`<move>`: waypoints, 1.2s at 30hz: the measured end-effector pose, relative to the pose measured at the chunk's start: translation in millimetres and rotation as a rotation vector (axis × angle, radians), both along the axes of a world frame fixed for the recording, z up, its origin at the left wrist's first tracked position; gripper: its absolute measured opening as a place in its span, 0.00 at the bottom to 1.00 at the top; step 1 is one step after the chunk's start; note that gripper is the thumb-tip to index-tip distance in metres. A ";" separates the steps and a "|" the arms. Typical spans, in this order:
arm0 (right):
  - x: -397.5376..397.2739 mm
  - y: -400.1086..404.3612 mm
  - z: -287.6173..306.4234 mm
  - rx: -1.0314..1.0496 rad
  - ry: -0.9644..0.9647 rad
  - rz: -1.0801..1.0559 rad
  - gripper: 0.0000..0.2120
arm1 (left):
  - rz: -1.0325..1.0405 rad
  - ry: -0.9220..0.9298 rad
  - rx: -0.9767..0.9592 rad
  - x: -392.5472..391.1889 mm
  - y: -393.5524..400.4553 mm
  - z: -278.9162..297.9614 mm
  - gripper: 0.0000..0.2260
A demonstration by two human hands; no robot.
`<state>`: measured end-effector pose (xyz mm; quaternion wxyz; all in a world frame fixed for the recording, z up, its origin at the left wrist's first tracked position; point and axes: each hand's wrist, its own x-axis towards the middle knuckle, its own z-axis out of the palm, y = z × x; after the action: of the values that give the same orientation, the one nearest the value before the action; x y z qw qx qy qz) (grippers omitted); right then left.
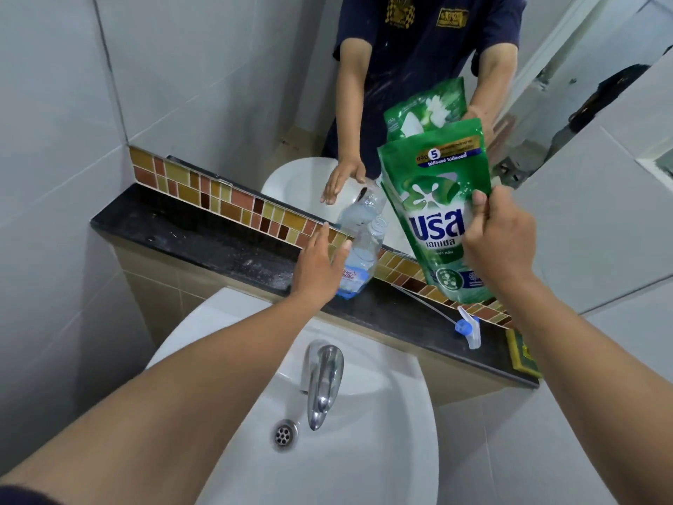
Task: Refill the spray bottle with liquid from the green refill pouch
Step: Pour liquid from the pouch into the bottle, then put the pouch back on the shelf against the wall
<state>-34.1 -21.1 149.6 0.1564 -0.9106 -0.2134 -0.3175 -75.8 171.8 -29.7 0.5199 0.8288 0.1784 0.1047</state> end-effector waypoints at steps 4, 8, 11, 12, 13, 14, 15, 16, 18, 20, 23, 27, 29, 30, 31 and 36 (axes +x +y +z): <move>-23.3 48.4 3.3 0.093 0.036 0.055 0.14 | 0.031 -0.067 -0.194 -28.3 47.9 16.4 0.28; -33.9 112.8 -2.9 -0.007 0.161 -0.038 0.16 | 0.019 -0.063 -0.233 -45.0 96.8 39.0 0.32; -38.6 164.2 -19.0 0.004 0.364 -0.013 0.16 | 0.057 0.027 -0.266 -52.0 132.8 41.1 0.39; -39.2 181.3 -27.5 0.032 0.410 0.014 0.17 | 0.069 0.062 -0.274 -53.9 145.0 38.3 0.43; -39.9 197.9 -37.3 0.059 0.447 0.039 0.18 | 0.084 0.092 -0.283 -56.2 157.0 35.2 0.45; -41.1 213.9 -48.1 0.086 0.484 0.059 0.18 | 0.101 0.117 -0.292 -58.2 168.7 31.4 0.47; -42.8 229.8 -58.4 0.120 0.524 0.081 0.18 | 0.121 0.130 -0.294 -59.6 180.0 27.6 0.48; -43.9 245.0 -69.3 0.154 0.564 0.105 0.19 | 0.147 0.140 -0.292 -60.5 191.2 23.7 0.48; -46.4 271.7 -87.1 0.228 0.616 0.153 0.20 | 0.212 0.141 -0.287 -60.7 212.6 17.0 0.47; -45.6 294.0 -102.4 0.323 0.672 0.189 0.19 | 0.277 0.110 -0.307 -58.2 235.2 9.2 0.41; -39.4 321.9 -124.0 0.471 0.746 0.250 0.18 | 0.315 0.061 -0.328 -50.1 268.6 -4.6 0.30; -25.7 350.2 -149.2 0.550 0.835 0.289 0.18 | 0.355 0.028 -0.319 -42.2 298.5 -14.1 0.25; -19.8 358.3 -155.9 0.590 0.870 0.309 0.17 | 0.385 0.027 -0.301 -39.3 307.1 -17.4 0.24; -17.8 360.5 -157.8 0.616 0.885 0.324 0.16 | 0.390 0.029 -0.294 -37.5 309.3 -18.7 0.25; -16.4 361.8 -159.5 0.632 0.896 0.331 0.16 | 0.392 0.034 -0.279 -35.6 310.6 -20.1 0.26; -12.8 357.5 -158.5 0.604 0.922 0.355 0.11 | 0.409 0.081 -0.208 -32.6 311.4 -22.4 0.35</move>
<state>-47.0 336.4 -8.9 0.5372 -0.8200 -0.1726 0.0961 -108.4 483.1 -52.1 0.5629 0.7209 0.3732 0.1553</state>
